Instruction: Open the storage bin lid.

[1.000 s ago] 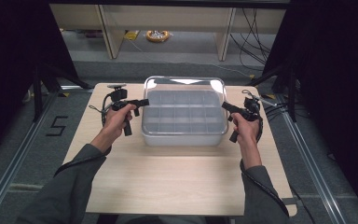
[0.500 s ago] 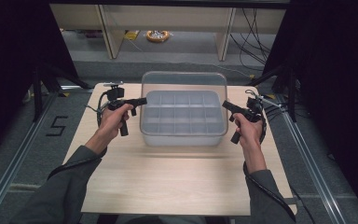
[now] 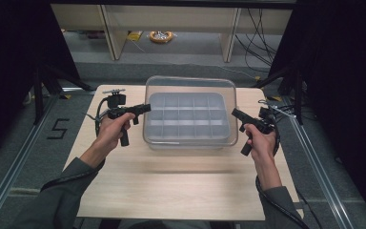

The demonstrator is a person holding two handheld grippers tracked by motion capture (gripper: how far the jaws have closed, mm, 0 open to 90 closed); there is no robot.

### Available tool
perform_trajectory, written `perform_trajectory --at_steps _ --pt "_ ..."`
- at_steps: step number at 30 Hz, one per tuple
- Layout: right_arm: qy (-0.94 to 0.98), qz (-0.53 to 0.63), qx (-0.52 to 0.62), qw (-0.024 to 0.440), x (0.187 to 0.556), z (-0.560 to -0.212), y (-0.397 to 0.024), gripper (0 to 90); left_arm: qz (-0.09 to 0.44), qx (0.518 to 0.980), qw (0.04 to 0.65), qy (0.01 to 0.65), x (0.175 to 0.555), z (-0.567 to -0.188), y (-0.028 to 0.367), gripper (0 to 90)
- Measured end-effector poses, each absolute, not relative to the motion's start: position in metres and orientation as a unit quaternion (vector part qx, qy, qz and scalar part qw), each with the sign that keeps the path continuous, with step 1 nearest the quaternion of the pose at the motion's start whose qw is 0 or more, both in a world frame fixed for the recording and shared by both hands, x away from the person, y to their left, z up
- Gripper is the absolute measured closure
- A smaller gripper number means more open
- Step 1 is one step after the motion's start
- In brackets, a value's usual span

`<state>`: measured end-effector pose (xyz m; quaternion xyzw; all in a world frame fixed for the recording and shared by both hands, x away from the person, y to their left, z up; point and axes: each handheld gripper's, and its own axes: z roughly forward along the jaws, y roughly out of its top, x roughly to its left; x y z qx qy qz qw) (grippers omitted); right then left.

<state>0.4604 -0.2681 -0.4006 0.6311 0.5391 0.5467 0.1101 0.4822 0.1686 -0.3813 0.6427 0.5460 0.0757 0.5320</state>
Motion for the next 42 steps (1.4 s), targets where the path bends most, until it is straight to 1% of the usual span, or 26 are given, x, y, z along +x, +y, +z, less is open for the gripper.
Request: perform_trajectory --at_steps 2,3,4,5,8,9,10,12,13,15,17,18,19,21,22,23,27,30,32,33,35,36,37,39,41,42 --pt "0.526 0.557 0.636 0.092 0.453 -0.399 -0.267 68.1 0.077 0.645 0.531 0.544 0.478 -0.382 0.168 63.4" --pt "0.535 0.556 0.627 0.106 0.451 -0.400 -0.269 68.1 0.078 0.647 0.529 0.543 0.476 -0.383 0.168 63.3" --pt "0.529 0.555 0.634 0.099 0.447 -0.399 -0.267 68.1 0.081 0.649 0.529 0.541 0.473 -0.383 0.168 63.4" --pt "0.538 0.553 0.627 0.108 0.444 -0.400 -0.269 68.1 0.082 0.648 0.529 0.541 0.471 -0.384 0.168 63.4" --pt "0.533 0.557 0.629 0.103 0.435 -0.402 -0.268 68.0 0.085 0.649 0.528 0.540 0.465 -0.387 0.167 63.8" --pt "0.536 0.558 0.623 0.114 0.434 -0.404 -0.269 68.0 0.085 0.651 0.527 0.540 0.463 -0.388 0.167 63.6" --pt "0.529 0.556 0.633 0.103 0.431 -0.403 -0.267 68.0 0.082 0.650 0.527 0.541 0.460 -0.390 0.167 63.6" --pt "0.538 0.554 0.623 0.122 0.426 -0.405 -0.269 68.1 0.077 0.649 0.527 0.544 0.455 -0.393 0.168 63.5" --pt "0.529 0.555 0.633 0.107 0.423 -0.405 -0.267 68.2 0.076 0.651 0.526 0.542 0.452 -0.394 0.169 63.4" --pt "0.532 0.552 0.633 0.110 0.420 -0.406 -0.267 68.4 0.075 0.652 0.526 0.541 0.450 -0.395 0.170 63.5" --pt "0.532 0.560 0.626 0.102 0.413 -0.409 -0.266 68.5 0.070 0.661 0.525 0.531 0.441 -0.400 0.173 63.6" --pt "0.542 0.552 0.625 0.108 0.411 -0.411 -0.268 68.5 0.067 0.661 0.525 0.532 0.439 -0.402 0.175 63.9" --pt "0.535 0.552 0.632 0.100 0.409 -0.411 -0.266 68.7 0.063 0.663 0.523 0.531 0.437 -0.404 0.176 64.2" --pt "0.538 0.555 0.626 0.102 0.407 -0.413 -0.267 68.7 0.061 0.663 0.523 0.532 0.434 -0.406 0.177 64.0" --pt "0.551 0.554 0.614 0.110 0.402 -0.417 -0.266 68.8 0.059 0.662 0.523 0.533 0.429 -0.411 0.179 64.0" --pt "0.544 0.555 0.621 0.100 0.399 -0.417 -0.264 68.9 0.058 0.662 0.524 0.533 0.427 -0.413 0.181 64.0" --pt "0.558 0.552 0.612 0.103 0.389 -0.423 -0.263 68.9 0.059 0.667 0.522 0.529 0.417 -0.418 0.184 64.1" --pt "0.552 0.552 0.618 0.091 0.381 -0.426 -0.261 68.9 0.058 0.669 0.521 0.528 0.409 -0.422 0.185 63.8" --pt "0.558 0.555 0.610 0.097 0.377 -0.429 -0.261 68.8 0.057 0.670 0.519 0.528 0.406 -0.424 0.186 63.6" --pt "0.560 0.553 0.610 0.092 0.375 -0.430 -0.262 68.9 0.045 0.672 0.517 0.528 0.402 -0.428 0.189 63.8" --pt "0.555 0.551 0.618 0.080 0.370 -0.432 -0.261 68.9 0.040 0.672 0.513 0.532 0.396 -0.433 0.191 64.0" --pt "0.565 0.555 0.604 0.087 0.369 -0.435 -0.262 69.0 0.040 0.674 0.512 0.530 0.394 -0.435 0.192 63.8" --pt "0.555 0.546 0.623 0.073 0.365 -0.434 -0.259 69.0 0.038 0.675 0.510 0.532 0.391 -0.437 0.193 63.7" --pt "0.558 0.551 0.616 0.076 0.363 -0.436 -0.258 68.9 0.038 0.676 0.509 0.531 0.389 -0.439 0.193 64.0" --pt "0.569 0.544 0.610 0.093 0.358 -0.443 -0.258 68.9 0.034 0.676 0.510 0.531 0.384 -0.443 0.196 64.9" --pt "0.561 0.544 0.620 0.072 0.355 -0.443 -0.256 68.9 0.036 0.676 0.510 0.531 0.382 -0.444 0.197 65.1"
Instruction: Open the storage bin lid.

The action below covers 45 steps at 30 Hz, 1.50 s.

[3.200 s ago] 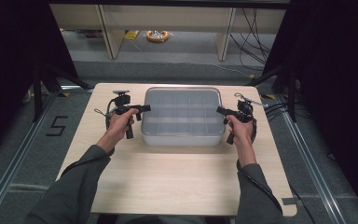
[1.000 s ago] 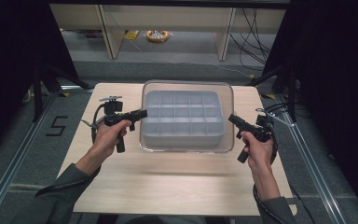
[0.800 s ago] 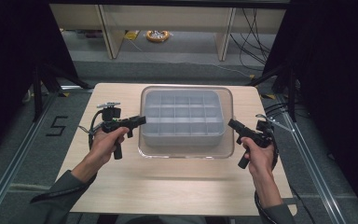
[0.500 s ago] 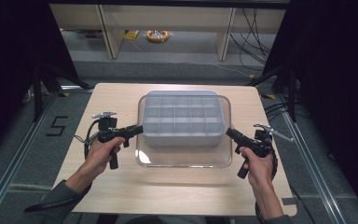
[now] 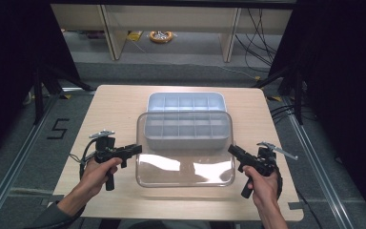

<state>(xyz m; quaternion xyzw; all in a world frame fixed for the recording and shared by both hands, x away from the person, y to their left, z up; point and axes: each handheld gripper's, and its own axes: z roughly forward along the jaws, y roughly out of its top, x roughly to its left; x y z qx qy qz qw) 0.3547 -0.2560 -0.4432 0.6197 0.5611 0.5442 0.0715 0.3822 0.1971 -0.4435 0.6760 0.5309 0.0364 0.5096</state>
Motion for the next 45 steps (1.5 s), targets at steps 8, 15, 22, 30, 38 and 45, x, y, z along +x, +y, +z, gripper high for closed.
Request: perform_trajectory --at_steps 8,15,22,30,38,45 --pt "0.566 0.540 0.619 0.072 0.344 -0.452 -0.254 69.0 0.030 0.676 0.508 0.533 0.371 -0.457 0.200 64.6" --pt "0.567 0.545 0.614 0.068 0.332 -0.457 -0.254 68.9 0.029 0.681 0.502 0.532 0.361 -0.463 0.201 64.7" --pt "0.563 0.547 0.618 0.048 0.317 -0.466 -0.254 68.9 0.023 0.686 0.498 0.530 0.349 -0.469 0.203 64.7" --pt "0.554 0.534 0.637 0.042 0.306 -0.475 -0.256 68.8 0.016 0.692 0.491 0.529 0.340 -0.479 0.199 64.7" --pt "0.554 0.530 0.641 0.038 0.299 -0.486 -0.260 68.7 0.005 0.698 0.487 0.524 0.333 -0.486 0.197 64.5" --pt "0.553 0.524 0.647 0.030 0.294 -0.492 -0.261 68.7 0.000 0.703 0.478 0.527 0.329 -0.492 0.197 64.2"
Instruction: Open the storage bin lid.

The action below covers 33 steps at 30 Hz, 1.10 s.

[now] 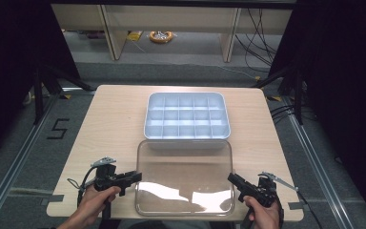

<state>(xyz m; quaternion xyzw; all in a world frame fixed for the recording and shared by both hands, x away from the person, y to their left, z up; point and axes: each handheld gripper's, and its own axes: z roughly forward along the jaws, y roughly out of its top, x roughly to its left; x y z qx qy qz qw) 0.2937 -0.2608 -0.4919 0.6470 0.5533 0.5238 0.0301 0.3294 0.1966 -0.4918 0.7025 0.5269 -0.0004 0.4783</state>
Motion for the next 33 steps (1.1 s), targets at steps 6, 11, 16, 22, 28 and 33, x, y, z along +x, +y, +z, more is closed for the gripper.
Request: perform_trajectory --at_steps 6,11,16,22,28,33 --pt "0.560 0.513 0.649 0.038 0.293 -0.496 -0.262 68.6 -0.008 0.705 0.473 0.529 0.328 -0.497 0.195 63.1" --pt "0.552 0.516 0.655 0.014 0.292 -0.498 -0.260 68.4 -0.011 0.706 0.468 0.532 0.328 -0.499 0.194 62.3" --pt "0.552 0.506 0.663 0.005 0.293 -0.502 -0.259 68.2 -0.017 0.709 0.460 0.534 0.329 -0.503 0.194 61.5" --pt "0.575 0.497 0.649 0.031 0.298 -0.508 -0.262 67.8 -0.017 0.711 0.457 0.535 0.331 -0.505 0.193 60.4" --pt "0.555 0.481 0.678 -0.009 0.300 -0.506 -0.256 67.7 -0.014 0.716 0.448 0.535 0.334 -0.509 0.192 58.3" --pt "0.570 0.475 0.671 0.005 0.303 -0.510 -0.257 67.3 -0.015 0.717 0.443 0.539 0.335 -0.511 0.190 56.8"
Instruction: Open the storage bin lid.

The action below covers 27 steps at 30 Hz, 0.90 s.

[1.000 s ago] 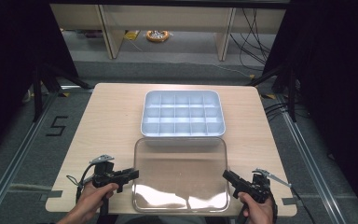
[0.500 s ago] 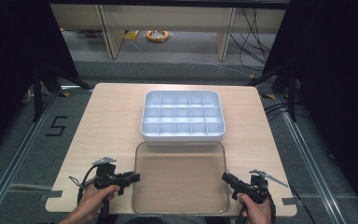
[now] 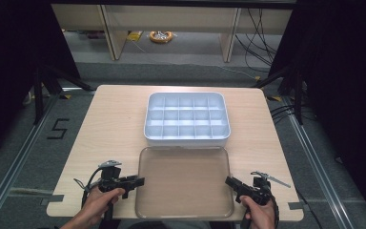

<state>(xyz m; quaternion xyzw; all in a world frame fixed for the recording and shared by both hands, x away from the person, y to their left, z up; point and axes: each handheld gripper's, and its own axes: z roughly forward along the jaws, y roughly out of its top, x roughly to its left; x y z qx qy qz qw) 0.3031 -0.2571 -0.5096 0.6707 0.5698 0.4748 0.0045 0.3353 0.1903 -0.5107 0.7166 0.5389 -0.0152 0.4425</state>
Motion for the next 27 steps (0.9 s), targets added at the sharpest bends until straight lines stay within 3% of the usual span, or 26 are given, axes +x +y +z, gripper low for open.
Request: perform_trajectory --at_steps 13,20,27 --pt "0.603 0.462 0.649 0.043 0.3104 -0.5175 -0.2585 65.3 -0.017 0.726 0.429 0.537 0.3385 -0.5153 0.1879 54.6" --pt "0.595 0.458 0.660 0.024 0.3080 -0.5138 -0.2548 64.9 -0.008 0.730 0.428 0.532 0.3383 -0.5153 0.1870 54.1" --pt "0.606 0.456 0.649 0.047 0.3119 -0.5163 -0.2545 63.2 0.019 0.738 0.424 0.525 0.3366 -0.5144 0.1857 53.0"
